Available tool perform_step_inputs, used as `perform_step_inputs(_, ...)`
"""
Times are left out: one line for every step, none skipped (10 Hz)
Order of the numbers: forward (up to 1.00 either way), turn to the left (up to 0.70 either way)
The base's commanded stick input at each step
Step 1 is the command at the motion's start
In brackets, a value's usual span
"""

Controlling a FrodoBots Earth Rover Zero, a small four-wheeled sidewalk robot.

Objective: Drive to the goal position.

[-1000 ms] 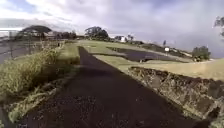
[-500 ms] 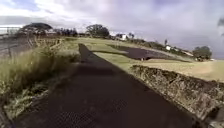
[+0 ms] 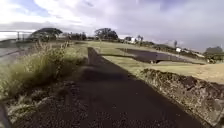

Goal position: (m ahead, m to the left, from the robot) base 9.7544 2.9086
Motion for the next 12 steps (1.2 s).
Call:
perform_step_inputs(0.50,0.00)
perform_step_inputs(0.50,0.00)
perform_step_inputs(0.50,0.00)
perform_step_inputs(0.50,0.00)
perform_step_inputs(0.50,0.00)
perform_step_inputs(0.50,0.00)
perform_step_inputs(0.50,0.00)
perform_step_inputs(0.50,0.00)
perform_step_inputs(0.50,0.00)
perform_step_inputs(0.50,0.00)
perform_step_inputs(0.50,0.00)
perform_step_inputs(0.50,0.00)
